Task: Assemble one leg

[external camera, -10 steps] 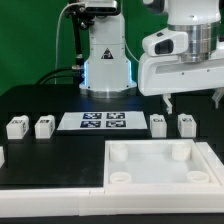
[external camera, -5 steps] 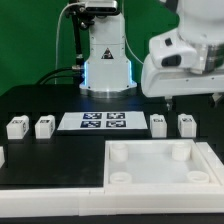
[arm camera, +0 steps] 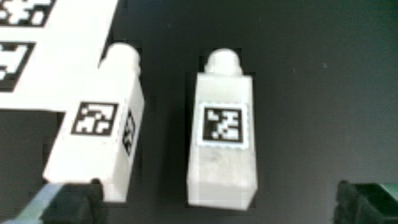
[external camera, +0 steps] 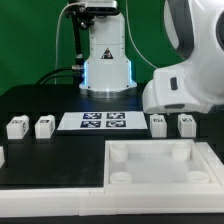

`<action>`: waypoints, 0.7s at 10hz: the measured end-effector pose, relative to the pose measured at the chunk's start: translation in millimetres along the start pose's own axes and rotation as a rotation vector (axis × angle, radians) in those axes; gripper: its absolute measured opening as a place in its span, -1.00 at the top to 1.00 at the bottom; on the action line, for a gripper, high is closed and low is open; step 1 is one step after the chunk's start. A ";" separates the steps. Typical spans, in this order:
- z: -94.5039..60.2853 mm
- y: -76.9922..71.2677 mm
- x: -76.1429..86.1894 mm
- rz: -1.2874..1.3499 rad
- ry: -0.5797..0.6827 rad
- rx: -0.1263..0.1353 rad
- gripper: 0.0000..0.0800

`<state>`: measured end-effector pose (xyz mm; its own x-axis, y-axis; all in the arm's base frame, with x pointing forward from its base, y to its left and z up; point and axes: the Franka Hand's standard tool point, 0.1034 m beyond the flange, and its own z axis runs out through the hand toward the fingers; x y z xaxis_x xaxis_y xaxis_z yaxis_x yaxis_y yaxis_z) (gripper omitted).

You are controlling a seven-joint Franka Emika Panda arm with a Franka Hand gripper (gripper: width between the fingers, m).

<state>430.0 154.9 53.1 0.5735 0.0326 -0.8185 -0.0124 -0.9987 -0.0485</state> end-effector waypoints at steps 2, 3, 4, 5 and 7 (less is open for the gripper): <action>0.3 -1.9 3.1 0.003 0.013 0.001 -0.62; 6.2 -6.0 3.4 0.015 0.010 -0.006 -0.62; 13.7 -9.1 4.6 0.023 0.012 -0.012 -0.62; 23.5 -11.6 6.0 0.025 0.014 -0.019 -0.62; 38.1 -13.8 8.0 0.022 0.016 -0.026 -0.62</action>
Offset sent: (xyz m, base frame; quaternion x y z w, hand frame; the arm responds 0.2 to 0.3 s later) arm -0.0234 0.0145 -0.0159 0.0032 0.0007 0.0535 0.9986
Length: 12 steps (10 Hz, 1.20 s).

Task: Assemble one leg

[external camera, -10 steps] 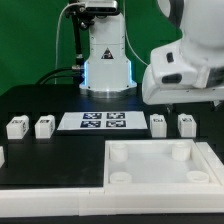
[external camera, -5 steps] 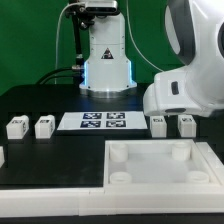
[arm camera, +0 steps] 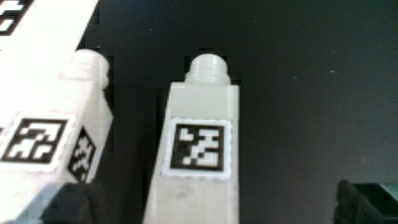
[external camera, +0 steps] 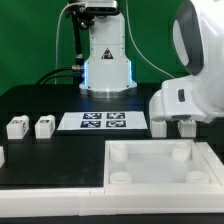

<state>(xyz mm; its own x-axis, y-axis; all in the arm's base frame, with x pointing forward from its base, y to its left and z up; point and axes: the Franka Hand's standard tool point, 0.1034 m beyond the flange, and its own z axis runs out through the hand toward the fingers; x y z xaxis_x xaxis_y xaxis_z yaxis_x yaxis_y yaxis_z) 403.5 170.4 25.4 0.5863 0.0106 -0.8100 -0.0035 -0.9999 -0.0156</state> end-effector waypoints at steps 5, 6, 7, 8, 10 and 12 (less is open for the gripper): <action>19.1 -0.2 5.1 -0.015 0.009 -0.003 -0.62; 19.3 -0.2 5.1 -0.015 0.009 -0.003 -0.62; 19.4 -0.2 5.1 -0.015 0.009 -0.003 -0.29; 19.4 -0.2 5.1 -0.015 0.009 -0.003 0.05; 19.5 -0.2 5.1 -0.015 0.009 -0.003 0.28; 19.5 -0.2 5.1 -0.015 0.009 -0.003 0.27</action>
Offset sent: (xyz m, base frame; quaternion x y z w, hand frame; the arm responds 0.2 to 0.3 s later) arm -0.0077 -0.0088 -0.0122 -0.0171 0.0371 -0.0277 0.9988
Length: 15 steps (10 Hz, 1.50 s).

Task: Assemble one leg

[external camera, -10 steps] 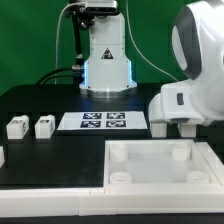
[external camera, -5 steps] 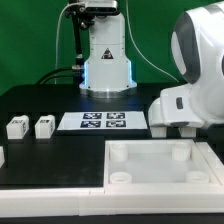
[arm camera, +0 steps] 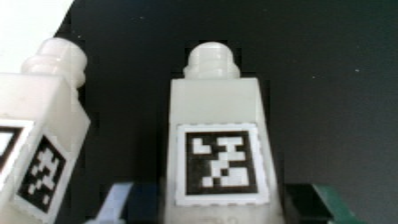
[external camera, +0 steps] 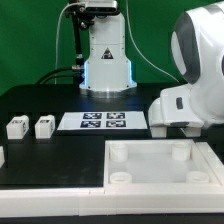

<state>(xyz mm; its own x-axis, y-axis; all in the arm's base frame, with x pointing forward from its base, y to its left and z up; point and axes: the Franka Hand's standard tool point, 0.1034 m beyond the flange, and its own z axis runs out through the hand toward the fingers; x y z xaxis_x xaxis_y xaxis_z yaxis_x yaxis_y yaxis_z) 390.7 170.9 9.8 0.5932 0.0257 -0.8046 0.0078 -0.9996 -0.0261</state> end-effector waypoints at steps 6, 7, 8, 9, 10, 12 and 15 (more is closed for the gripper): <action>-39.0 13.7 -13.4 -0.044 0.021 0.004 0.27; -66.7 21.2 -16.4 -0.078 0.071 0.017 0.27; -87.7 29.1 -29.2 -0.097 0.078 0.022 0.27; -109.6 35.7 -39.3 -0.104 0.105 0.031 0.27; -142.2 41.7 -38.4 -0.104 0.261 0.047 0.27; -183.8 50.3 -60.9 -0.087 0.492 0.050 0.27; -184.4 51.2 -51.1 -0.076 0.794 0.051 0.27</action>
Offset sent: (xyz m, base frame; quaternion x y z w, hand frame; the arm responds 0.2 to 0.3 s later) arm 0.0000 0.0000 0.0000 0.0000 0.0000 0.0000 1.0000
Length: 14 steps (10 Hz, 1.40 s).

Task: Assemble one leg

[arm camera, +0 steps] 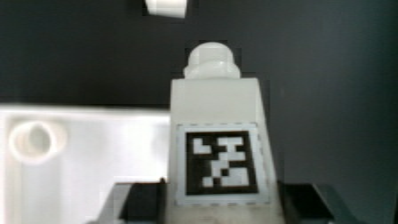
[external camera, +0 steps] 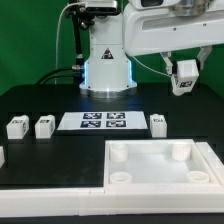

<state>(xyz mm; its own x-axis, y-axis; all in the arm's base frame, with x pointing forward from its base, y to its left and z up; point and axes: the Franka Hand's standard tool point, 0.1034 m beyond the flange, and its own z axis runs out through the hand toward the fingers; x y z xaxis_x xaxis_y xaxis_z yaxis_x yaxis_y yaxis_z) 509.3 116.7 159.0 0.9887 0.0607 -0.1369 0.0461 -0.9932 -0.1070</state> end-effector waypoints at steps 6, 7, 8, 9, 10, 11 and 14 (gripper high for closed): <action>-24.4 5.9 92.4 -0.097 0.624 -0.007 0.27; -21.7 9.3 89.2 -0.098 0.723 -0.012 0.27; -16.6 10.5 86.6 -0.097 0.747 -0.013 0.27; -16.1 10.7 87.1 -0.097 0.752 -0.013 0.27; -16.2 10.6 87.3 -0.098 0.752 -0.013 0.27; -14.2 9.7 87.7 -0.097 0.759 -0.012 0.27; -1.7 8.7 110.6 -0.111 0.764 -0.020 0.27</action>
Offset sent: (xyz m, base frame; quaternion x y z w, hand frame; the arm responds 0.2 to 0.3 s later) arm 0.1000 -0.0048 0.0069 -0.0117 0.3052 -0.0810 0.9488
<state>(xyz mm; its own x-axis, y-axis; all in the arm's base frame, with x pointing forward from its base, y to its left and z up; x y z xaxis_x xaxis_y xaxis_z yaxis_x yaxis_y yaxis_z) 619.3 114.7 144.6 0.8018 0.0819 0.5919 0.1461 -0.9874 -0.0613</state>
